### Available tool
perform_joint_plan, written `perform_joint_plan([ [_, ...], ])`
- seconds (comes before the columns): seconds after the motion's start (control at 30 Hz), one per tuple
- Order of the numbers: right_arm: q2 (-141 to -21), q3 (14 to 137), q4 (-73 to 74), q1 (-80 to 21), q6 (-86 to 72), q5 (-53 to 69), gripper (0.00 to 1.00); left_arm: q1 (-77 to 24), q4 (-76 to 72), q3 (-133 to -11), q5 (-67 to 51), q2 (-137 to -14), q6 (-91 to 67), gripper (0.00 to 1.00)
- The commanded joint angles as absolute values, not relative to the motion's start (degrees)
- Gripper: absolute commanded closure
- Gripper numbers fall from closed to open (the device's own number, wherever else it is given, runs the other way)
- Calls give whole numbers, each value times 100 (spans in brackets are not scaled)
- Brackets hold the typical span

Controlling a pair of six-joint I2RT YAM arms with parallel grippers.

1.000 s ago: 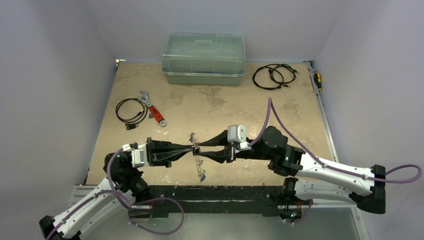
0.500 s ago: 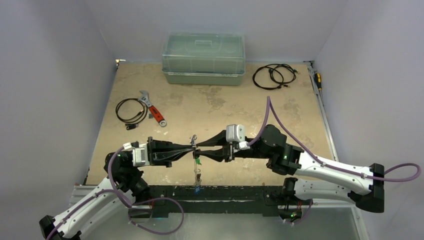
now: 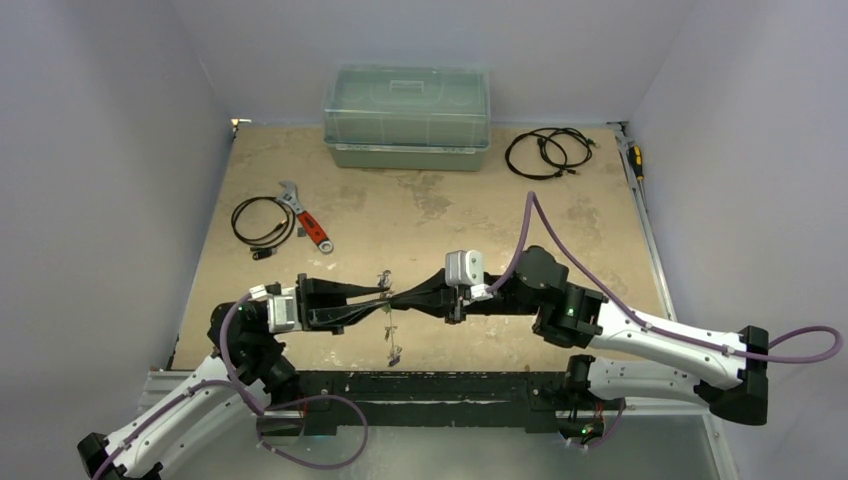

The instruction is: Put the keys on the keyring

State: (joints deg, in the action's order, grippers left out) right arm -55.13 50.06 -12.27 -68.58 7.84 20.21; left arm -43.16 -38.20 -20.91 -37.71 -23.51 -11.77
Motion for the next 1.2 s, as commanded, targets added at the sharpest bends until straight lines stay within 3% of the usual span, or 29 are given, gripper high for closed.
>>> perform_joint_plan([
  [0.0, -5520, 5602, -622, -6864, 1060, 2085, 100, -4295, -2639, -2616, -3762, -2237, -448, 68],
  [0.1, -5638, 6027, 336, -6864, 1368, 1602, 100, -4296, -1562, -3114, -3607, -2236, 123, 49],
  [0.2, -5787, 6352, 1103, -6864, 1543, 1237, 100, -4295, -650, -3590, -3551, -2311, 669, 43],
  [0.53, -6441, 7438, 3066, -6882, 1820, 729, 100, -4314, 884, -4293, -4006, -2933, 1406, 54],
  [1.17, -6442, 7427, 3239, -6951, 1797, 888, 100, -4494, 899, -4469, -4142, -4180, 1140, 74],
])
